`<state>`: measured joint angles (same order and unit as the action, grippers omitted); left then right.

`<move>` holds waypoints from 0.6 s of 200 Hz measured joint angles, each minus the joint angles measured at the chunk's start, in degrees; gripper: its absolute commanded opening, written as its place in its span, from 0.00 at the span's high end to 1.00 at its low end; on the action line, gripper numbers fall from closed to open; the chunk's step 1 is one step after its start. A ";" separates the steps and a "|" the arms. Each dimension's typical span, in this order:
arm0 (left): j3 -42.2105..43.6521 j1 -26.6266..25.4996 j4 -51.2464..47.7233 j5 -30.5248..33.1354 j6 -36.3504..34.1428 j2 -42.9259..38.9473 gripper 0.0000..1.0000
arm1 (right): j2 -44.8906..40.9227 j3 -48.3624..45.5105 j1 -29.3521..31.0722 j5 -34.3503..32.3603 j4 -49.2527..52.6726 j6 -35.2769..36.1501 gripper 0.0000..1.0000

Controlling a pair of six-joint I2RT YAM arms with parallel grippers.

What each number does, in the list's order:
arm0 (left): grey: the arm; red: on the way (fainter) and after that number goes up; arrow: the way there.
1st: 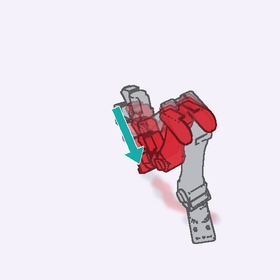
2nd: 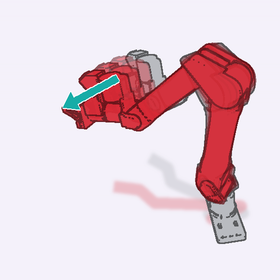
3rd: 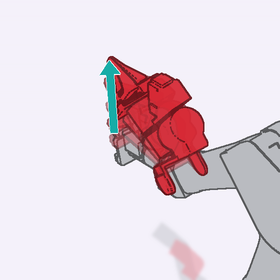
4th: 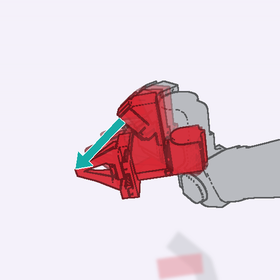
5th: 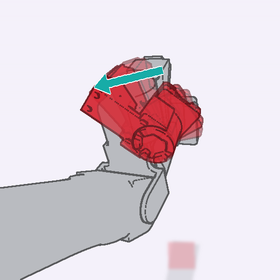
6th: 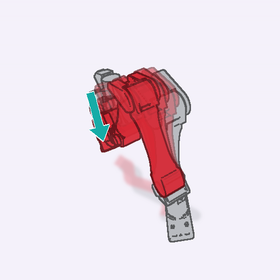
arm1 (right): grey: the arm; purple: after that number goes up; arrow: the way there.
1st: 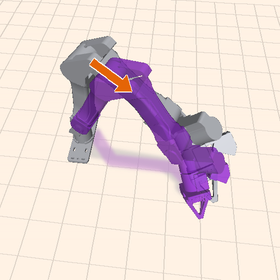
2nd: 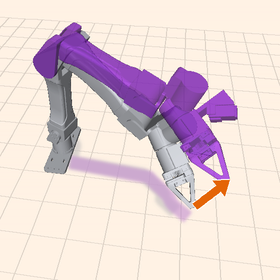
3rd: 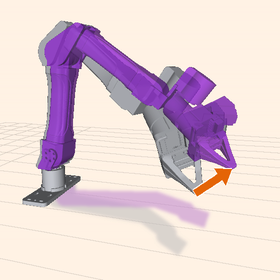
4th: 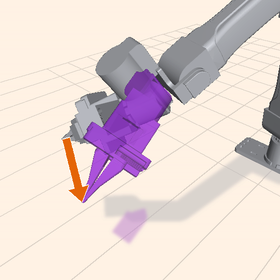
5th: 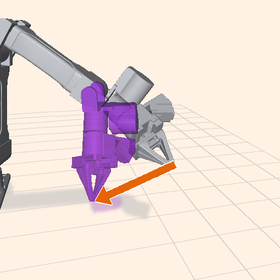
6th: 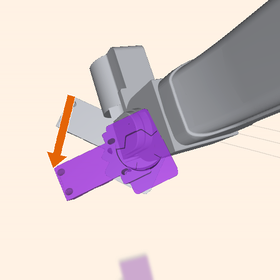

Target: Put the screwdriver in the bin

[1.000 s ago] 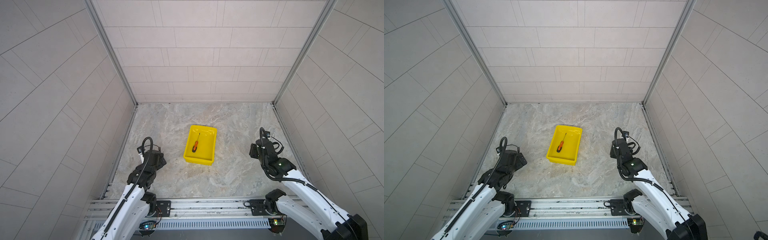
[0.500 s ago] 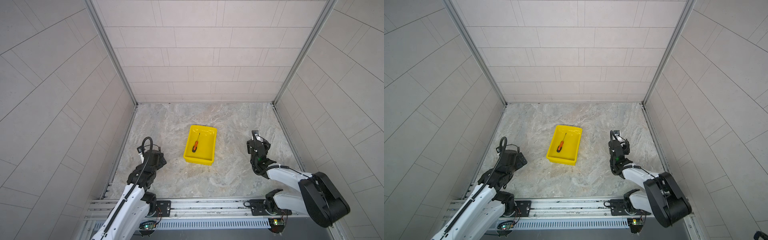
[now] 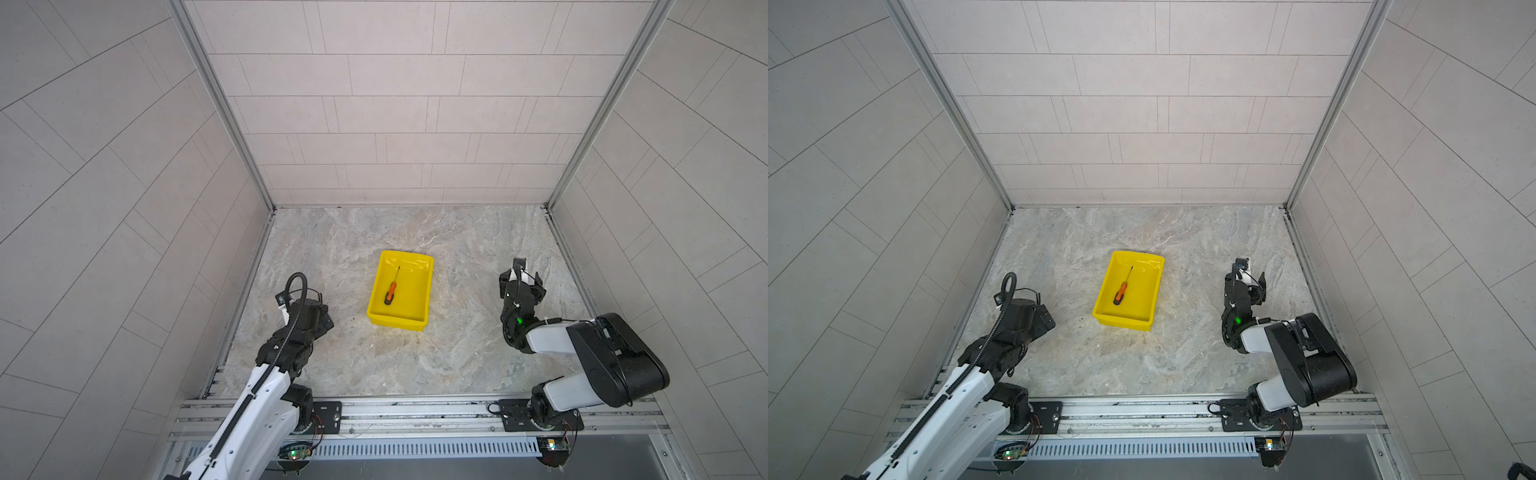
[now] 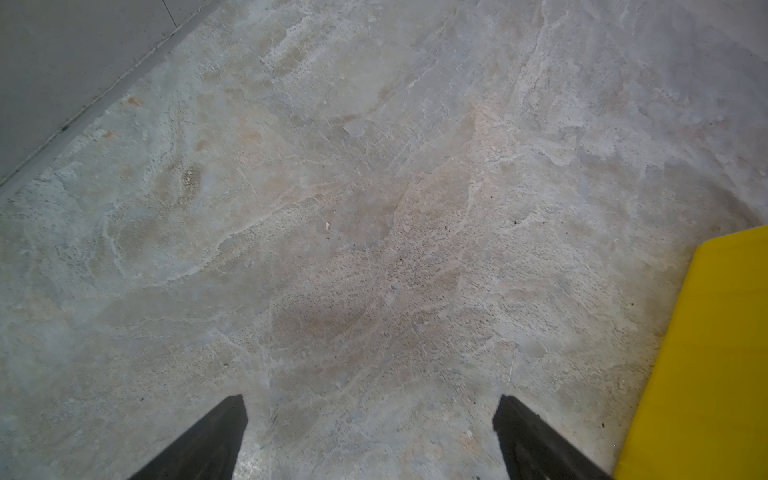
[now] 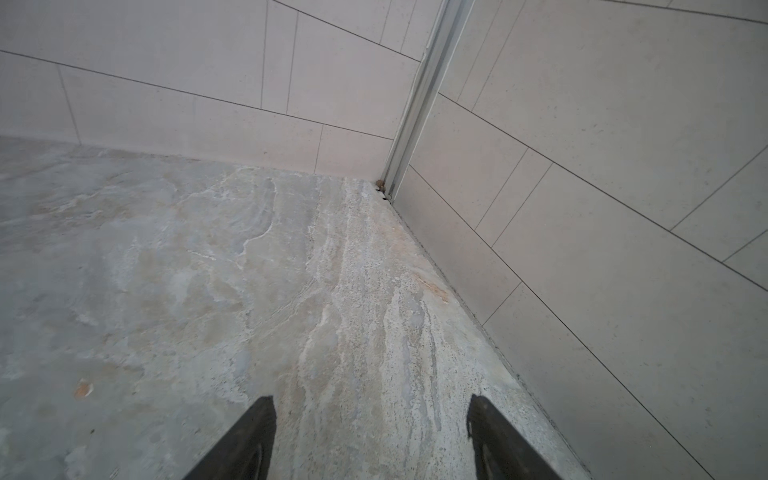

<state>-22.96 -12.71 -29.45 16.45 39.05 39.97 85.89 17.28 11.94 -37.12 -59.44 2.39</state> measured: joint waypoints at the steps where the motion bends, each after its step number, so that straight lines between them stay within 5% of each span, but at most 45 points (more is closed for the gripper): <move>1: 0.00 0.00 0.02 0.00 0.00 0.02 0.00 | 0.26 0.04 -0.13 0.15 -0.07 -0.07 0.24; 23: 0.00 0.00 0.26 -0.13 -0.02 0.70 0.00 | 2.21 0.22 -1.31 3.04 0.07 -0.81 0.16; 34: 0.00 0.00 0.44 -0.15 -0.02 0.85 0.00 | 2.19 0.26 -1.97 4.46 0.07 -1.14 0.01; 120: 0.07 0.00 3.02 -0.63 -0.04 3.54 0.00 | 4.48 1.60 -6.73 13.81 0.92 -4.24 0.01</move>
<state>-22.90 -12.71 -26.44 15.81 39.00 43.51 90.37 18.87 5.21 -23.31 -58.52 -1.85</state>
